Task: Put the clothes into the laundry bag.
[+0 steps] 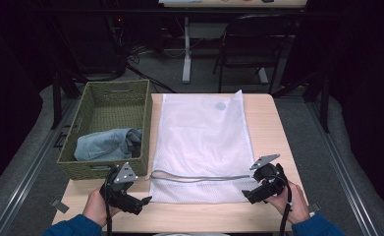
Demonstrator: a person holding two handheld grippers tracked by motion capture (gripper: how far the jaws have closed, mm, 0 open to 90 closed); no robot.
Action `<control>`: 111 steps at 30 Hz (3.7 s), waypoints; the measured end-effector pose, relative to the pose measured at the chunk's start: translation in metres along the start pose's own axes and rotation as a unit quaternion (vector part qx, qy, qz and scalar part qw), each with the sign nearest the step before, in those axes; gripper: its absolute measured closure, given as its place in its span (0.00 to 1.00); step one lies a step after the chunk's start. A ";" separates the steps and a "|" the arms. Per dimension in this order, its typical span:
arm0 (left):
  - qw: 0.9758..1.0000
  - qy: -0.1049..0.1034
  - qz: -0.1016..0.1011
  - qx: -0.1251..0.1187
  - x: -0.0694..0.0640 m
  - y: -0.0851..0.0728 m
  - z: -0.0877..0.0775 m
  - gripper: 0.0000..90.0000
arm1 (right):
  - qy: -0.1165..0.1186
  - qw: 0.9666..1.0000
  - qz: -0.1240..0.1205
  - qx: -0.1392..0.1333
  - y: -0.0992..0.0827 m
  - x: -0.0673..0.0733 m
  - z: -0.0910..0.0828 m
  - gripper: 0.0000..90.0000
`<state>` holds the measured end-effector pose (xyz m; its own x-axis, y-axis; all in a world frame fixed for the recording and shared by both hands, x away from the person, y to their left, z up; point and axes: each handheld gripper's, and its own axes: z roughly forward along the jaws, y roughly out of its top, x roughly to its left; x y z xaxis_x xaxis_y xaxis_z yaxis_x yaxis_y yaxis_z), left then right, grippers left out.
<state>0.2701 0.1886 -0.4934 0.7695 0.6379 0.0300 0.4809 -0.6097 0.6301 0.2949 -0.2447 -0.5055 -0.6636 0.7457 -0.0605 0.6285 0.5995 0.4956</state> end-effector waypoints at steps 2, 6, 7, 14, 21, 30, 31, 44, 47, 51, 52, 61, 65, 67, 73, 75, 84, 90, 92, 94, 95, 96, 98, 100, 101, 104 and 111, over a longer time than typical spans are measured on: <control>1.000 -0.002 0.003 0.000 0.000 0.000 0.001 0.00 | 0.001 1.000 -0.002 0.000 0.000 0.000 0.000 0.02; 1.000 -0.008 0.008 -0.002 -0.001 -0.001 0.000 0.00 | 0.004 1.000 -0.009 -0.001 0.001 0.002 0.001 0.03; 1.000 -0.008 0.009 -0.004 0.000 0.000 0.000 0.00 | 0.008 1.000 -0.008 0.001 0.001 0.002 0.002 0.02; 1.000 -0.020 0.004 0.000 0.003 0.001 0.005 0.00 | 0.002 1.000 -0.019 -0.012 0.004 0.003 0.002 0.03; 1.000 -0.030 -0.002 -0.006 0.004 0.001 0.005 0.00 | 0.018 0.998 -0.051 -0.009 0.022 0.007 0.016 0.03; 0.999 -0.034 0.004 -0.004 0.004 0.001 0.005 0.00 | 0.020 0.995 -0.096 0.001 0.045 0.010 0.035 0.03; 0.999 -0.035 0.005 -0.005 0.004 0.001 0.004 0.00 | 0.024 0.995 -0.097 0.003 0.049 0.010 0.038 0.04; 0.999 -0.039 0.009 -0.002 0.004 0.001 0.004 0.00 | 0.027 0.990 -0.136 0.008 0.083 0.016 0.067 0.11; 0.999 -0.040 0.009 -0.001 0.004 0.001 0.005 0.00 | 0.024 0.989 -0.142 0.009 0.088 0.018 0.073 0.14; 0.999 -0.040 0.010 -0.001 0.004 0.001 0.004 0.00 | 0.026 0.989 -0.148 0.005 0.090 0.018 0.076 0.16; 0.999 -0.041 0.010 -0.003 0.004 0.001 0.005 0.00 | 0.027 0.988 -0.152 0.006 0.091 0.019 0.079 0.17; 0.999 -0.042 0.011 -0.002 0.003 0.001 0.005 0.00 | 0.022 0.987 -0.159 0.015 0.099 0.024 0.094 0.28; 0.999 -0.042 0.011 -0.001 0.003 0.002 0.005 0.00 | 0.026 0.986 -0.164 0.023 0.102 0.025 0.101 0.31; 0.999 -0.043 0.011 0.000 0.003 0.002 0.005 0.00 | 0.030 0.985 -0.167 0.024 0.103 0.026 0.104 0.32; 0.999 -0.044 0.011 -0.002 0.003 0.002 0.005 0.00 | 0.038 0.984 -0.170 0.031 0.105 0.029 0.110 0.36; 0.999 -0.044 0.012 -0.002 0.003 0.002 0.005 0.00 | 0.040 0.984 -0.171 0.034 0.105 0.030 0.111 0.37; 0.999 -0.044 0.014 -0.002 0.003 0.002 0.005 0.00 | 0.061 0.979 -0.191 0.040 0.106 0.036 0.114 0.38; 0.999 -0.047 0.019 -0.002 0.002 0.002 0.005 0.00 | 0.089 0.978 -0.182 0.044 0.108 0.034 0.118 0.37; 0.999 -0.047 0.020 -0.002 0.002 0.002 0.005 0.00 | 0.103 0.979 -0.169 0.053 0.108 0.032 0.119 0.37; 0.999 -0.047 0.020 -0.002 0.001 0.001 0.005 0.00 | 0.113 0.979 -0.159 0.052 0.107 0.028 0.119 0.40; 0.999 -0.046 0.020 -0.003 0.001 0.001 0.005 0.00 | 0.113 0.979 -0.159 0.052 0.107 0.028 0.119 0.40; 0.999 -0.046 0.020 -0.003 0.001 0.001 0.005 0.00 | 0.114 0.980 -0.152 0.051 0.108 0.027 0.119 0.44; 0.999 -0.047 0.021 -0.002 0.001 0.002 0.005 0.00 | 0.113 0.982 -0.146 0.046 0.108 0.024 0.119 0.50; 0.999 -0.046 0.021 -0.001 0.001 0.002 0.005 0.00 | 0.112 0.983 -0.140 0.044 0.108 0.023 0.118 0.54; 0.999 -0.047 0.022 -0.001 0.001 0.002 0.005 0.00 | 0.113 0.983 -0.142 0.042 0.108 0.020 0.118 0.57; 0.999 -0.046 0.022 -0.001 0.001 0.002 0.005 0.00 | 0.109 0.984 -0.135 0.043 0.109 0.019 0.118 0.63; 0.999 -0.045 0.026 0.001 0.001 0.002 0.004 0.00 | 0.067 0.984 -0.161 0.040 0.113 0.028 0.116 0.85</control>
<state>0.2734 0.1863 -0.4956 0.8279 0.5609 -0.0064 0.4398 -0.6421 0.6280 0.3950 -0.1221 -0.5519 -0.8777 0.4716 -0.0853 0.4034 0.8231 0.3998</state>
